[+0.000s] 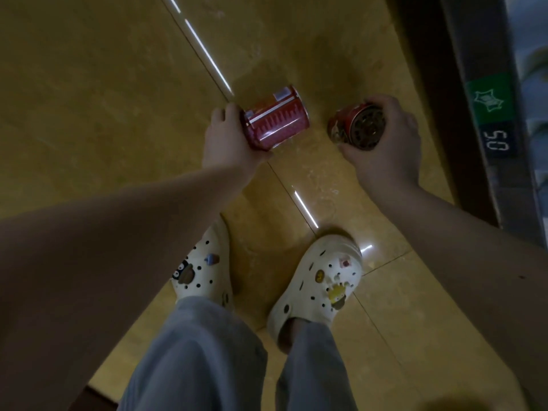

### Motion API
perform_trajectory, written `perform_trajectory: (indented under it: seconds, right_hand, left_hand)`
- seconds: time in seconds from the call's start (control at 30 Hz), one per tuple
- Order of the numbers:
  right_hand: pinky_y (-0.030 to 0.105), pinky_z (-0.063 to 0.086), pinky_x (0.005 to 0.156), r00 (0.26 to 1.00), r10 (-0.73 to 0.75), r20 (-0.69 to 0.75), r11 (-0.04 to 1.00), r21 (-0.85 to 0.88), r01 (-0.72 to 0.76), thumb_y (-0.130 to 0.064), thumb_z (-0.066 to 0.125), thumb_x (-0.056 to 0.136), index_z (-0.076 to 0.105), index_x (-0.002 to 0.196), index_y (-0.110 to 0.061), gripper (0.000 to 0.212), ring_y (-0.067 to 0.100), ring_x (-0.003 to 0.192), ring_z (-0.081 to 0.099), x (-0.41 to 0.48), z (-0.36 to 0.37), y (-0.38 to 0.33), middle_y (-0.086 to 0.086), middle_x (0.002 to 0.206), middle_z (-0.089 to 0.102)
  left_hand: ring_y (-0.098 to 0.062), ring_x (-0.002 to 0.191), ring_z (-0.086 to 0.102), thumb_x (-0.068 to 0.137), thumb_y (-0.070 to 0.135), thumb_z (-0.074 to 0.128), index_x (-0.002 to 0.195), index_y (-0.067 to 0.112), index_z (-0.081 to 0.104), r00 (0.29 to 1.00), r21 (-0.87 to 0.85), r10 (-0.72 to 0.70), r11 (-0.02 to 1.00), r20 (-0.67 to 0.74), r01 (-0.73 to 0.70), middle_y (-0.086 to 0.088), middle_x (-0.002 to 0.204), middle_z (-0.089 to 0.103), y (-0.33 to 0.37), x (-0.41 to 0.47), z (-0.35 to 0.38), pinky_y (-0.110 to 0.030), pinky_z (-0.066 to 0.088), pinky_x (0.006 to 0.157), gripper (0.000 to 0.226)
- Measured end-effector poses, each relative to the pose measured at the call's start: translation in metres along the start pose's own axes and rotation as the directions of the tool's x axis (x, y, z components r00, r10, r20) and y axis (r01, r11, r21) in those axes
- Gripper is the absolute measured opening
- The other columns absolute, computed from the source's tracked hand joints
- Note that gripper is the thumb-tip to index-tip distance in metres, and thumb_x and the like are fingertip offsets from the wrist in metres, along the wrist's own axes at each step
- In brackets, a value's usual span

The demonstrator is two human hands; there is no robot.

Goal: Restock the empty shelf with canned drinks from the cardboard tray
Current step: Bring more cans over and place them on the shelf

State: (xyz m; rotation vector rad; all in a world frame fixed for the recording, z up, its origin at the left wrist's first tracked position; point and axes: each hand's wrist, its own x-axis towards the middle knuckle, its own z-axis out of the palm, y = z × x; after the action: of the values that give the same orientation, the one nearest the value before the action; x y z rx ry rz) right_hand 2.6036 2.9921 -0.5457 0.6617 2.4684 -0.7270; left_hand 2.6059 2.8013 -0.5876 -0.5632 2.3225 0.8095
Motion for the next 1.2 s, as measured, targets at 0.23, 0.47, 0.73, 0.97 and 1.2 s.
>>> perform_trajectory:
  seconds: [0.23, 0.47, 0.73, 0.97, 1.2]
  right_hand:
    - [0.012, 0.037, 0.075, 1.0, -0.015, -0.003, 0.999, 0.041, 0.015, -0.015, 0.075, 0.075, 0.045, 0.131, -0.031, 0.066, 0.022, 0.123, 0.047, 0.0, -0.001, 0.0, 0.004, 0.138, 0.042]
    - [-0.012, 0.029, 0.061, 0.999, -0.006, -0.045, 0.975, 0.223, 0.016, -0.014, 0.077, 0.072, 0.042, 0.133, -0.033, 0.072, 0.01, 0.117, 0.042, -0.028, -0.006, -0.002, 0.001, 0.136, 0.041]
    - [-0.002, 0.042, 0.069, 0.996, 0.008, -0.089, 0.895, 0.445, 0.033, -0.018, 0.085, 0.061, 0.045, 0.123, -0.018, 0.074, -0.005, 0.099, 0.047, -0.065, -0.037, -0.03, -0.013, 0.113, 0.045]
    - [0.002, 0.042, 0.074, 0.99, -0.079, -0.12, 0.813, 0.567, 0.134, -0.016, 0.085, 0.06, 0.052, 0.117, -0.024, 0.066, -0.022, 0.097, 0.042, -0.092, -0.093, -0.068, -0.008, 0.115, 0.046]
    - [0.028, 0.052, 0.088, 0.978, -0.179, -0.105, 0.612, 0.767, 0.194, -0.034, 0.075, 0.049, 0.062, 0.101, -0.049, 0.056, 0.009, 0.11, 0.057, -0.158, -0.221, -0.127, -0.002, 0.117, 0.058]
  left_hand:
    - [-0.001, 0.1, 0.054, 0.067, 0.025, 0.08, 0.106, 0.023, 0.045, 0.997, -0.302, 0.077, 0.95, -0.002, -0.074, 0.011, 0.113, 0.056, -0.001, -0.019, -0.014, -0.014, 0.044, 0.077, 0.053]
    - [-0.012, 0.098, 0.061, 0.056, 0.032, 0.084, 0.094, 0.029, 0.04, 0.997, -0.448, 0.055, 0.891, -0.062, -0.077, 0.0, 0.109, 0.059, 0.012, -0.038, -0.034, -0.031, 0.055, 0.075, 0.058]
    - [-0.005, 0.094, 0.058, 0.053, 0.026, 0.078, 0.098, 0.031, 0.048, 0.995, -0.525, 0.052, 0.847, -0.083, -0.088, -0.002, 0.114, 0.056, 0.048, -0.065, -0.076, -0.011, 0.049, 0.067, 0.054]
    - [-0.004, 0.09, 0.061, 0.072, 0.007, 0.074, 0.11, 0.022, 0.046, 0.997, -0.668, 0.035, 0.741, -0.062, -0.067, 0.013, 0.103, 0.055, 0.097, -0.11, -0.127, -0.01, 0.05, 0.062, 0.05]
    - [0.0, 0.069, 0.067, 0.064, 0.025, 0.074, 0.101, 0.017, 0.053, 0.99, -0.809, 0.053, 0.572, -0.13, -0.137, 0.003, 0.091, 0.063, 0.176, -0.206, -0.232, -0.019, 0.053, 0.054, 0.043]
